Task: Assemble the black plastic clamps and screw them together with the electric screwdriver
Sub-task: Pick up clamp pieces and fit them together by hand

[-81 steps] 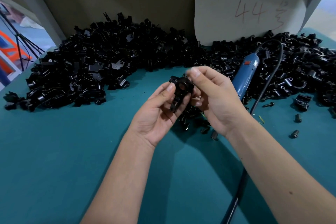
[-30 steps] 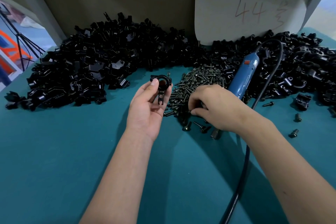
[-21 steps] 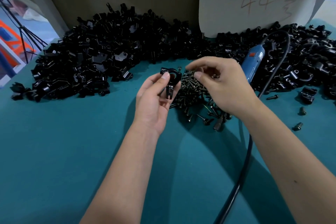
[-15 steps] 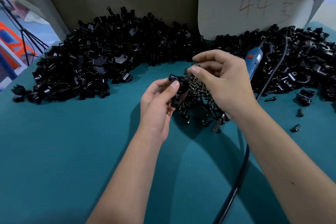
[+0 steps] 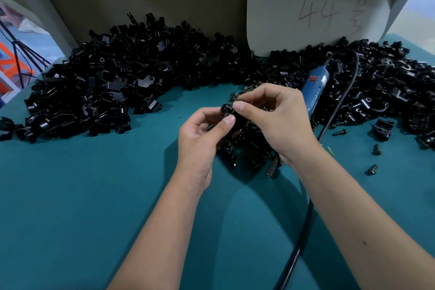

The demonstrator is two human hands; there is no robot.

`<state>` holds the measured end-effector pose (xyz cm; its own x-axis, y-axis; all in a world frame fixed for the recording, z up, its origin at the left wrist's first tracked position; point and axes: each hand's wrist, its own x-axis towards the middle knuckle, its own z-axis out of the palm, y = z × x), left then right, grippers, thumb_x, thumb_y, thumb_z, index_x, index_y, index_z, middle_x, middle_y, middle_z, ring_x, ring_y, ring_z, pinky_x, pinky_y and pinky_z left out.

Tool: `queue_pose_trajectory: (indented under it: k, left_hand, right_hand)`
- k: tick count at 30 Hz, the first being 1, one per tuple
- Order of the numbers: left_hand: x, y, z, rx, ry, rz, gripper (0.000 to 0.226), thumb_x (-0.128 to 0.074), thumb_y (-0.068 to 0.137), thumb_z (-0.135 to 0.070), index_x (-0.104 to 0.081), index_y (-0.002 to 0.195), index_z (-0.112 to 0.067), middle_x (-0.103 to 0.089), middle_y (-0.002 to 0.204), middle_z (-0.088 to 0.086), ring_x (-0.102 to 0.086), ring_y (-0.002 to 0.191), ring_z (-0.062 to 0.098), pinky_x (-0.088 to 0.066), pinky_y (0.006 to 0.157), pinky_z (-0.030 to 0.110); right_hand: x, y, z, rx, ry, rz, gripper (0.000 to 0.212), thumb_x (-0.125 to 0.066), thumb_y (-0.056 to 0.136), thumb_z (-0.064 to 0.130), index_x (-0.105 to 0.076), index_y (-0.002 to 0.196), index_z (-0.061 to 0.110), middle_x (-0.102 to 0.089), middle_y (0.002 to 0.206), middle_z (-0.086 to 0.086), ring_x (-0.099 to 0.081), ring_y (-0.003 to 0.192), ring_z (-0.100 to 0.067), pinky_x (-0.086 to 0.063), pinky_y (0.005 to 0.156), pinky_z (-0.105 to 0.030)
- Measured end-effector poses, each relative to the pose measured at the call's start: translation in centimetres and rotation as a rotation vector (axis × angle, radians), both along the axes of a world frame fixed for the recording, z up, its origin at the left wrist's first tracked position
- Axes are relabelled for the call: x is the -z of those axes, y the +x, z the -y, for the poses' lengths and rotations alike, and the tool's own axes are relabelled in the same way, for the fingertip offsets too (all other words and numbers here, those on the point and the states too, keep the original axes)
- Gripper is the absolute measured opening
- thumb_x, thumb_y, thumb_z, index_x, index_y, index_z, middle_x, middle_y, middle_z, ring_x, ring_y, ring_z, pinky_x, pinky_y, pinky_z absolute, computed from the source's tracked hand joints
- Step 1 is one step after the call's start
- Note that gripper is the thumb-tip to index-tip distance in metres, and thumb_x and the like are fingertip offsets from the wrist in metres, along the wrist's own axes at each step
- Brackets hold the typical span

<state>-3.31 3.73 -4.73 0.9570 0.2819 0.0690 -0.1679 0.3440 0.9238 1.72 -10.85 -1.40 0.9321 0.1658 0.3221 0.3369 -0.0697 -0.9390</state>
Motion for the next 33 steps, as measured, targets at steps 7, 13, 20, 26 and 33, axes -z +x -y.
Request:
queue_pose_trajectory:
  k: [7, 13, 20, 26, 33]
  left_hand:
    - [0.1, 0.5, -0.5, 0.007, 0.103, 0.038, 0.015, -0.075, 0.088, 0.003, -0.073, 0.100, -0.005, -0.074, 0.093, 0.007, -0.070, 0.090, 0.020, -0.060, 0.092, 0.041]
    - [-0.2, 0.4, -0.1, 0.030, 0.020, 0.019, 0.027, -0.080, 0.077, -0.012, -0.074, 0.102, -0.004, -0.074, 0.098, 0.015, -0.070, 0.093, 0.028, -0.059, 0.091, 0.043]
    - [-0.3, 0.3, 0.6, 0.073, -0.017, 0.008, 0.035, -0.082, 0.072, -0.019, -0.074, 0.102, -0.003, -0.072, 0.101, 0.019, -0.070, 0.093, 0.027, -0.060, 0.088, 0.039]
    - [-0.6, 0.2, 0.5, 0.092, -0.103, 0.011, 0.032, -0.079, 0.073, -0.016, -0.072, 0.102, -0.003, -0.075, 0.097, 0.012, -0.074, 0.090, 0.023, -0.061, 0.090, 0.040]
    - [-0.8, 0.0, 0.6, 0.078, -0.105, 0.003, 0.028, -0.079, 0.073, -0.016, -0.074, 0.099, -0.006, -0.076, 0.094, 0.012, -0.074, 0.086, 0.023, -0.061, 0.088, 0.039]
  right_hand:
    - [0.3, 0.0, 0.0, -0.051, -0.008, -0.018, 0.009, -0.082, 0.090, 0.017, -0.078, 0.083, 0.014, -0.070, 0.072, 0.006, -0.058, 0.065, -0.002, -0.050, 0.064, -0.018]
    - [0.4, -0.2, -0.1, -0.143, 0.060, -0.110, 0.011, -0.072, 0.098, 0.018, -0.080, 0.091, 0.019, -0.074, 0.085, -0.002, -0.059, 0.080, -0.017, -0.049, 0.065, -0.027]
    - [0.8, -0.7, -1.5, -0.012, 0.214, -0.089, 0.024, -0.082, 0.091, 0.021, -0.066, 0.075, 0.013, -0.065, 0.066, 0.005, -0.058, 0.060, -0.004, -0.050, 0.054, -0.017]
    - [0.4, -0.9, -1.2, -0.153, 0.267, -0.161, 0.017, -0.068, 0.098, 0.025, -0.081, 0.087, 0.020, -0.075, 0.085, 0.001, -0.069, 0.080, -0.010, -0.056, 0.066, -0.024]
    - [0.3, -0.8, -1.1, -0.104, 0.254, -0.163, 0.012, -0.076, 0.094, 0.014, -0.083, 0.087, 0.020, -0.078, 0.084, -0.001, -0.070, 0.076, -0.008, -0.054, 0.064, -0.019]
